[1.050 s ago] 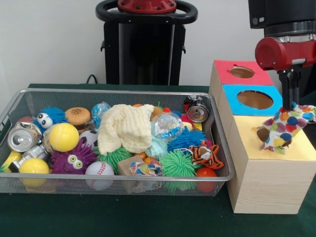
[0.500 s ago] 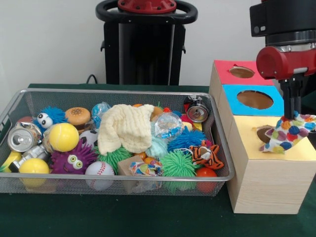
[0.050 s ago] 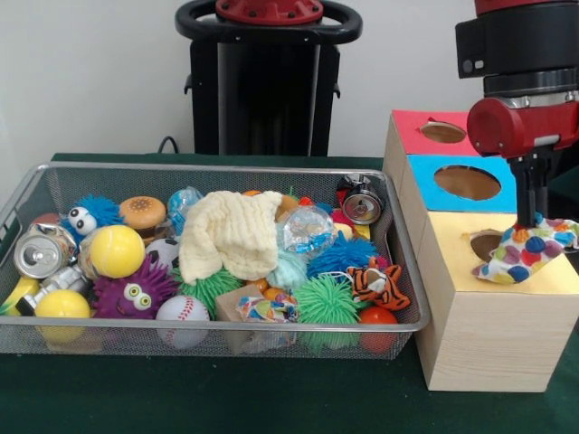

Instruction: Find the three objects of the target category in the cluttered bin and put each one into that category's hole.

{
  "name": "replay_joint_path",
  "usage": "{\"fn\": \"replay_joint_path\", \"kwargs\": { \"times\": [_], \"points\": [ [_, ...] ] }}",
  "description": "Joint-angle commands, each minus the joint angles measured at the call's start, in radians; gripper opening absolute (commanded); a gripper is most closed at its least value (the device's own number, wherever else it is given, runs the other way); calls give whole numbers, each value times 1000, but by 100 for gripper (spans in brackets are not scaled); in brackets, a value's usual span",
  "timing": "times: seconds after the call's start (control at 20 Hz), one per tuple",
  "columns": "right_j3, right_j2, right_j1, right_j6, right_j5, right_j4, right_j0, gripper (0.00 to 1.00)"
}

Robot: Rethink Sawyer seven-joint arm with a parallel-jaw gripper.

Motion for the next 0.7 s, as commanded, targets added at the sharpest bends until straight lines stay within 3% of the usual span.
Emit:
{"fn": "replay_joint_path", "kwargs": {
  "times": [0.05,0.7],
  "points": [
    [-35,-13,43,58,127,14,-40,0],
    [-33,-47,18,80,226,33,-22,0]
  ]
}}
